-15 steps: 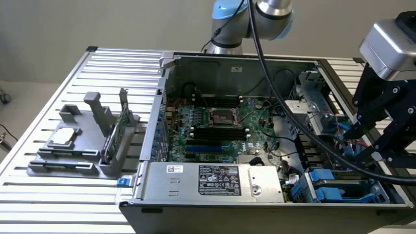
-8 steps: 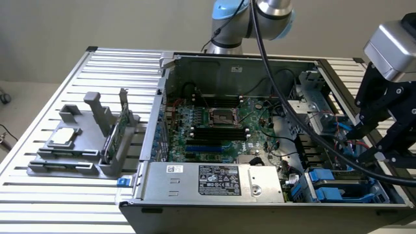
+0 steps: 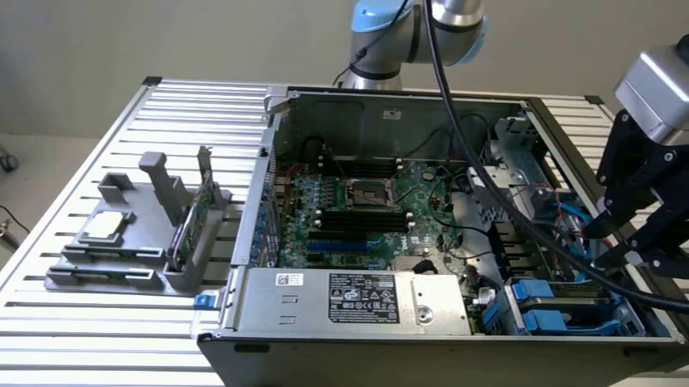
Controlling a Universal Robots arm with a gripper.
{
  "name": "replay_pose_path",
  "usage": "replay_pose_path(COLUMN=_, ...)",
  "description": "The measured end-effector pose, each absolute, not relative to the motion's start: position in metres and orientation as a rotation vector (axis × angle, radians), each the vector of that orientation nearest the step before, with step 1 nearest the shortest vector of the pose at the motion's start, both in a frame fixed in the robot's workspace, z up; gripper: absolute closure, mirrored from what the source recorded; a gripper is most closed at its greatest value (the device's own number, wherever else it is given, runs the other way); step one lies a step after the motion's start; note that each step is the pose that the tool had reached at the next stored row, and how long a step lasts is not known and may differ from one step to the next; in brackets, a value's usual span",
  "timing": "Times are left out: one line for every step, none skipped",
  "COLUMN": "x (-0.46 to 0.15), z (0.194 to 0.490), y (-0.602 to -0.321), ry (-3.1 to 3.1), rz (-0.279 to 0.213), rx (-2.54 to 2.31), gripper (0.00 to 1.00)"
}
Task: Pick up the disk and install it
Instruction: 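Insert the disk into the insertion slot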
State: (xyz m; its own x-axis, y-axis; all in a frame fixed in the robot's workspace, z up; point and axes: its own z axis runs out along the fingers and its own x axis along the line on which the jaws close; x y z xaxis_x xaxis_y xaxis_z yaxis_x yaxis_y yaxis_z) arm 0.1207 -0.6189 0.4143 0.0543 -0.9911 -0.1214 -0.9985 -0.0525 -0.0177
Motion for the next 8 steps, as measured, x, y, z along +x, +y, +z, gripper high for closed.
replay_pose_path(x=0.121, z=0.413, y=-0.619, ry=2.092, rz=0.116, rx=-2.209, gripper=0.68)
replay_pose_path(x=0.121, z=0.411, y=-0.619, ry=2.092, rz=0.116, rx=-2.210, gripper=0.68)
replay_pose_path(x=0.121, z=0.409, y=-0.619, ry=2.091, rz=0.116, rx=-2.211, gripper=0.75)
replay_pose_path(x=0.122, z=0.407, y=-0.619, ry=2.090, rz=0.116, rx=-2.212, gripper=0.75)
replay_pose_path(x=0.122, z=0.405, y=-0.619, ry=2.089, rz=0.116, rx=-2.213, gripper=0.75)
replay_pose_path(x=0.122, z=0.404, y=-0.619, ry=2.087, rz=0.116, rx=-2.214, gripper=0.75)
replay_pose_path(x=0.123, z=0.402, y=-0.619, ry=2.086, rz=0.116, rx=-2.215, gripper=0.75)
replay_pose_path(x=0.123, z=0.400, y=-0.618, ry=2.085, rz=0.116, rx=-2.217, gripper=0.75)
